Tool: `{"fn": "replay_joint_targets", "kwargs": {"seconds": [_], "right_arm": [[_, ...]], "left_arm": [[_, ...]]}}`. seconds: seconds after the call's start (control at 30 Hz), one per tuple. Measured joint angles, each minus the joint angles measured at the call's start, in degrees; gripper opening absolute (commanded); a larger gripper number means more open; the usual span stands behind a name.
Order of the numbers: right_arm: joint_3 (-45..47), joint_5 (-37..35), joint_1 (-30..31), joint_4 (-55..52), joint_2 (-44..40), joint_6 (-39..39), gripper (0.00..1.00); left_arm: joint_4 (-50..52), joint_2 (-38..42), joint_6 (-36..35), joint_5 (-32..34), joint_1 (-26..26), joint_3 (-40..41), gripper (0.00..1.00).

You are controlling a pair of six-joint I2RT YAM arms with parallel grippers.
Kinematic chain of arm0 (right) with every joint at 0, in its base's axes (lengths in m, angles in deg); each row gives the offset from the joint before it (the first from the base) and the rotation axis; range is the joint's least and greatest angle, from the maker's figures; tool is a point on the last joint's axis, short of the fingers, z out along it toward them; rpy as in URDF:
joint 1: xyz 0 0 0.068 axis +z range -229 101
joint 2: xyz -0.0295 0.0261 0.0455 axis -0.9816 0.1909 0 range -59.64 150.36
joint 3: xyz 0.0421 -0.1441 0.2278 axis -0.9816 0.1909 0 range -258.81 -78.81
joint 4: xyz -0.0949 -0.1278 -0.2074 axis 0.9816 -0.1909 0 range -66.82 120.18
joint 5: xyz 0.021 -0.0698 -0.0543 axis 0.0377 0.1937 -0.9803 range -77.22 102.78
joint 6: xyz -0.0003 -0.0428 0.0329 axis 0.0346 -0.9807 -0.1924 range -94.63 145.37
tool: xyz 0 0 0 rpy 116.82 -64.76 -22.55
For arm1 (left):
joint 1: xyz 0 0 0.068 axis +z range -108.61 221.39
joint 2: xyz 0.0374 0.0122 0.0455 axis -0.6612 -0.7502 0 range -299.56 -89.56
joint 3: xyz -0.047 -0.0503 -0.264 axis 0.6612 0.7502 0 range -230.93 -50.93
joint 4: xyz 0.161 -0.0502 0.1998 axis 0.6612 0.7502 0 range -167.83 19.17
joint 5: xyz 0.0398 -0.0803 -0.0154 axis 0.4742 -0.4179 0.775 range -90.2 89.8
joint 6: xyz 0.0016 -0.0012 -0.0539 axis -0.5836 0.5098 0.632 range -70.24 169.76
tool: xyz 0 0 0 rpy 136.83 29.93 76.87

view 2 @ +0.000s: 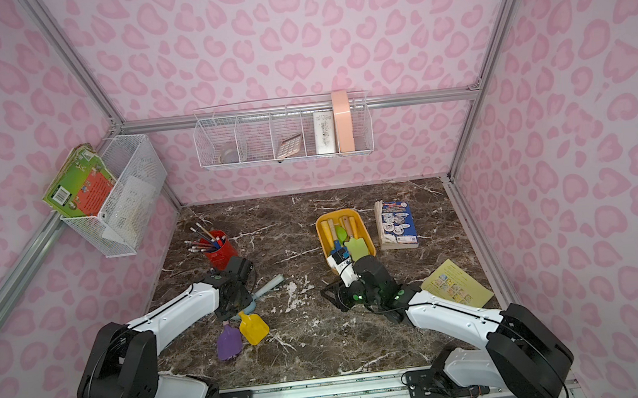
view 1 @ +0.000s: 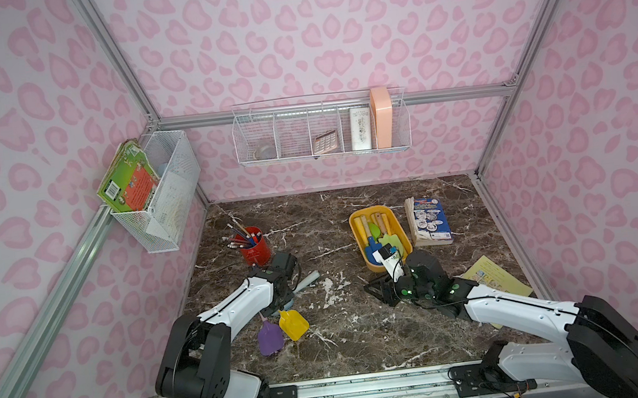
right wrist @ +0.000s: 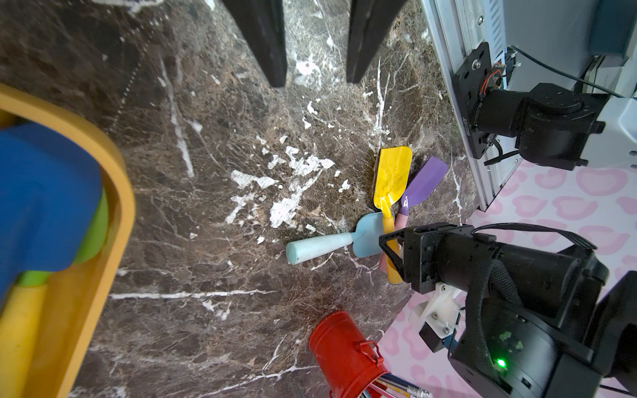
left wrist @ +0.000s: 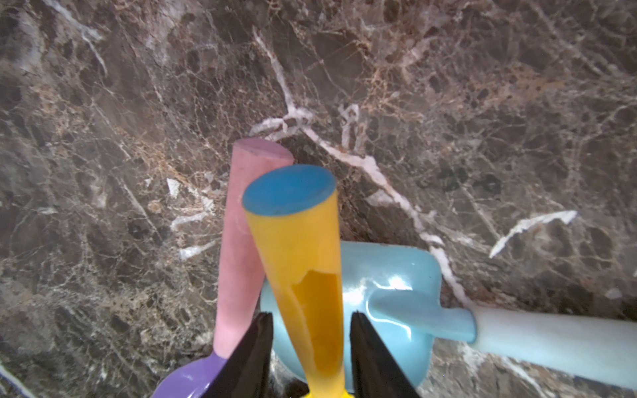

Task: Put the shovel into the storage box
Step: Pick up the shovel from the center of the board.

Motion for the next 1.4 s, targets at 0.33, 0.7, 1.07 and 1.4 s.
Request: {"fn": "replay_joint_targets", "kwargs": {"seconds": [0.33,0.7,1.07,1.4], "right_arm": [[-0.35,-0.42,0.02,-1.05,-0.85,-0.17,0.33],[-0.94,0.28,0.17,-0.48,0.59,-0.13,0.42],[-3.87,5.9,1.95,5.53,5.73,1.88,0.49],[-3.87,12.81,2.4,14.1,8.5,6.49,0.53]], "left_arm": [[0.22,-0.39,-0.11,-0.63,0.0,-0.13,0.17],[5.49,8.26,-1.27,-6.78,-1.49,-6.62,0.08],[8.11,10.71,-1.25,-8.72,-11.96,-15.61,0.08],[8.07,6.14,-0.17,-6.67,-19.82,-21.64,0.08]]}}
